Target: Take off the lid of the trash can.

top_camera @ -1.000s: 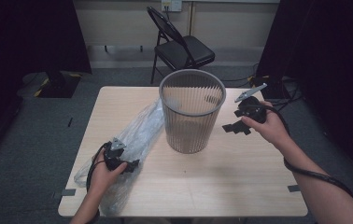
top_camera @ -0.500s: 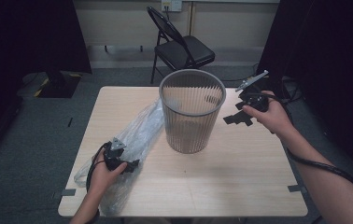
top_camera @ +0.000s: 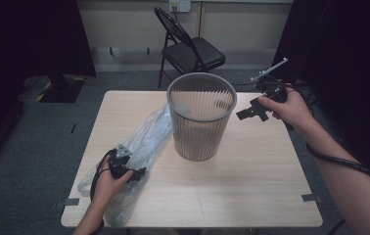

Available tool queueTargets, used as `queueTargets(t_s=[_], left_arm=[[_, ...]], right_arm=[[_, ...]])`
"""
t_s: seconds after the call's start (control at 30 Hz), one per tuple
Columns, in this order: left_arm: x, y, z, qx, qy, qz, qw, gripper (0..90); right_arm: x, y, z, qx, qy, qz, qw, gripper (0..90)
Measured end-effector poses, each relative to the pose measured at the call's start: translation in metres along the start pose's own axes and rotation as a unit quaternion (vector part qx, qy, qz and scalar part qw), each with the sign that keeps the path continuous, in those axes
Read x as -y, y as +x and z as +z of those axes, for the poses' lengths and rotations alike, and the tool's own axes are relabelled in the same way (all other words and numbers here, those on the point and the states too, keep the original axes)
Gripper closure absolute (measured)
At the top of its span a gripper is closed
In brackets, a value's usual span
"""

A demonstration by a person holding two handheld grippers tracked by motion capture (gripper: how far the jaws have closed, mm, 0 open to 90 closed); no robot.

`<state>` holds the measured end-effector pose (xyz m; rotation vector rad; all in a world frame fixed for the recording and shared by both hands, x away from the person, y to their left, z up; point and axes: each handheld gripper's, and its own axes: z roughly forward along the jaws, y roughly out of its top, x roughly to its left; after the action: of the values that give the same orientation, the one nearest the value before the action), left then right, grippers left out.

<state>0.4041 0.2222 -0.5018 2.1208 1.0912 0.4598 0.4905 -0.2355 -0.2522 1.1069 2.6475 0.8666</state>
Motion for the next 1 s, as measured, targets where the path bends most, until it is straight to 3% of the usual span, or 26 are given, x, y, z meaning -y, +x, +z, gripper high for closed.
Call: queueTargets(t_s=[0.1, 0.23, 0.6, 0.67, 0.77, 1.0], left_arm=[[0.000, 0.000, 0.000, 0.000, 0.000, 0.000, 1.0000, 3.9], [0.000, 0.000, 0.000, 0.001, 0.000, 0.001, 1.0000, 3.9], [0.000, 0.000, 0.000, 0.002, 0.001, 0.003, 1.0000, 3.7], [0.000, 0.000, 0.000, 0.002, 0.001, 0.001, 1.0000, 3.7], [0.000, 0.000, 0.000, 0.002, 0.001, 0.001, 1.0000, 3.7], [0.000, 0.000, 0.000, 0.002, 0.002, 0.004, 1.0000, 3.6]], right_arm=[[-0.006, 0.000, -0.004, -0.002, 0.004, 0.010, 0.9999, 15.4], [-0.015, 0.001, -0.007, 0.012, 0.005, 0.029, 0.9995, 15.7], [-0.038, 0.000, -0.013, 0.026, 0.014, 0.085, 0.9960, 25.4], [-0.042, 0.000, -0.012, 0.029, 0.016, 0.101, 0.9944, 32.9], [-0.045, 0.000, -0.010, 0.028, 0.016, 0.111, 0.9933, 37.7], [-0.055, 0.000, 0.000, 0.049, 0.020, 0.133, 0.9897, 51.7]])
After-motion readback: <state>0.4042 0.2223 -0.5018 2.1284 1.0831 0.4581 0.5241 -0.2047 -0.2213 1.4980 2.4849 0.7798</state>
